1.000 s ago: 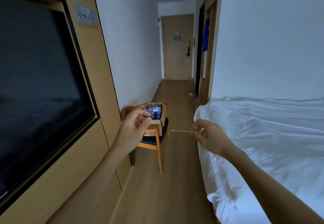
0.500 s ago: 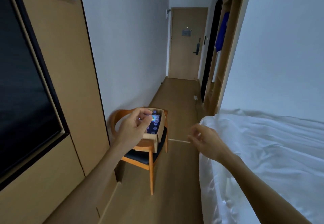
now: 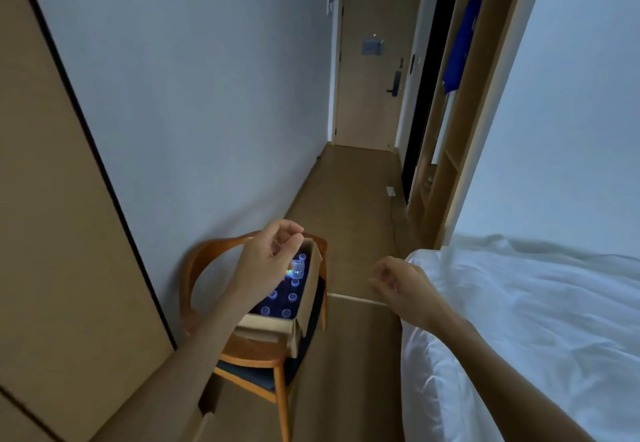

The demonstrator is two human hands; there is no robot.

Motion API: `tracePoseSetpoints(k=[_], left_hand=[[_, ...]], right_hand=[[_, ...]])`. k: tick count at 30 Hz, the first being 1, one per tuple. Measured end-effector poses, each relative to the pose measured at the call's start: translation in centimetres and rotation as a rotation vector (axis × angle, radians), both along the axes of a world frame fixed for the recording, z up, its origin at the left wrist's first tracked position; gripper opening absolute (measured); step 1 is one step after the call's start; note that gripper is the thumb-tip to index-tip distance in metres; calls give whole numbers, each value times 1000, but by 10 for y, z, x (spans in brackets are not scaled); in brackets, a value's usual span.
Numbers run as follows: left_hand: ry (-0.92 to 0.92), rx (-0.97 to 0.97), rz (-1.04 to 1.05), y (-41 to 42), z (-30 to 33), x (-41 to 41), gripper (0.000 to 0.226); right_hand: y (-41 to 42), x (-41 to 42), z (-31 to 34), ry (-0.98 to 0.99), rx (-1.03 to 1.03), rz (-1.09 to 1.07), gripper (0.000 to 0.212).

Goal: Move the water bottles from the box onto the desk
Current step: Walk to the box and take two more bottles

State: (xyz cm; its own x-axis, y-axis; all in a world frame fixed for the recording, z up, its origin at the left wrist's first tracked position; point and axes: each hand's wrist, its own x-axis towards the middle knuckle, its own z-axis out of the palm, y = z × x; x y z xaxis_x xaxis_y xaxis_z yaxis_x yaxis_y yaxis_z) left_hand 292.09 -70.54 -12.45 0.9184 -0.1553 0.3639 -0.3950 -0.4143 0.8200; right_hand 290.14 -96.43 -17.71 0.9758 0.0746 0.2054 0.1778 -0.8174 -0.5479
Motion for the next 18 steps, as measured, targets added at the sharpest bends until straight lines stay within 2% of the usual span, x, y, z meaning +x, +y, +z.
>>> tracePoseSetpoints(k=[5, 9, 18], left_hand=[[56, -28, 85, -22, -19, 85, 8], [103, -62, 159, -41, -29, 157, 7], [208, -58, 385, -38, -71, 272, 8]], right_hand=[[-22, 104, -16, 65, 31, 93, 7], [-40, 197, -17, 195, 22, 138, 13], [-35, 355, -57, 242, 67, 360, 11]])
